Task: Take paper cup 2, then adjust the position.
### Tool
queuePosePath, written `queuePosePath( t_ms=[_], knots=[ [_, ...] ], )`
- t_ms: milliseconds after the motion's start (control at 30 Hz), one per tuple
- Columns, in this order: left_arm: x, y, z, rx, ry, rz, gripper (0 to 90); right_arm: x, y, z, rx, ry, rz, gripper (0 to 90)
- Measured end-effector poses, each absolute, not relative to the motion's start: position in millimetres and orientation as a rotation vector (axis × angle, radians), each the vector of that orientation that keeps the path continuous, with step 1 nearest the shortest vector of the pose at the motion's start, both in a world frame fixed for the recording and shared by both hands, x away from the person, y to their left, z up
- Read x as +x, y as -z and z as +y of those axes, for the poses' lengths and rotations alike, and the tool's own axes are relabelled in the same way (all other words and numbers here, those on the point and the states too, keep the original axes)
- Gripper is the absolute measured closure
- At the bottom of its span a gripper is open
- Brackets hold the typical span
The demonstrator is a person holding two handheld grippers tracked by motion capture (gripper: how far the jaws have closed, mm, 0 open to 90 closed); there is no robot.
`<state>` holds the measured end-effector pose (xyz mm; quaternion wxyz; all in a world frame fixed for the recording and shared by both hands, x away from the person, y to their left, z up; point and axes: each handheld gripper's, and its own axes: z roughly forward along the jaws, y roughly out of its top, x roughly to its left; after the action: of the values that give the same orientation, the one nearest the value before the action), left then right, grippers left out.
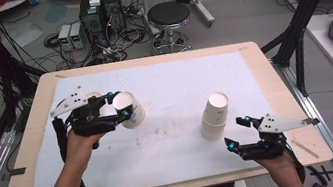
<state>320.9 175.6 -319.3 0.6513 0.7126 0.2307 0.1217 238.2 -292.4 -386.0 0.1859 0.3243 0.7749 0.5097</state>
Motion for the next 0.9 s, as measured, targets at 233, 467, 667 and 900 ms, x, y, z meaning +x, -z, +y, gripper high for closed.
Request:
queuePosePath(
  t_ms=[233, 467, 667, 900],
  knots=[
    [317.2, 319.2, 177.1, 1.623, -0.273, 0.517, 35.0, 234.3, 383.3, -289.8, 0.893, -1.452, 2.194, 20.0],
    [311.4, 321.7, 175.9, 1.649, -0.269, 0.5, 35.0, 229.0, 376.7, -279.5, 0.833, -1.477, 2.214, 19.9],
    [301.8, 324.9, 169.5, 1.676, -0.262, 0.478, 35.0, 229.4, 373.6, -260.6, 0.755, -1.525, 2.259, 20.0],
    [296.2, 330.5, 165.0, 1.702, -0.247, 0.463, 35.1, 240.1, 370.4, -230.5, 0.66, -1.57, 2.322, 20.0]
  ],
)
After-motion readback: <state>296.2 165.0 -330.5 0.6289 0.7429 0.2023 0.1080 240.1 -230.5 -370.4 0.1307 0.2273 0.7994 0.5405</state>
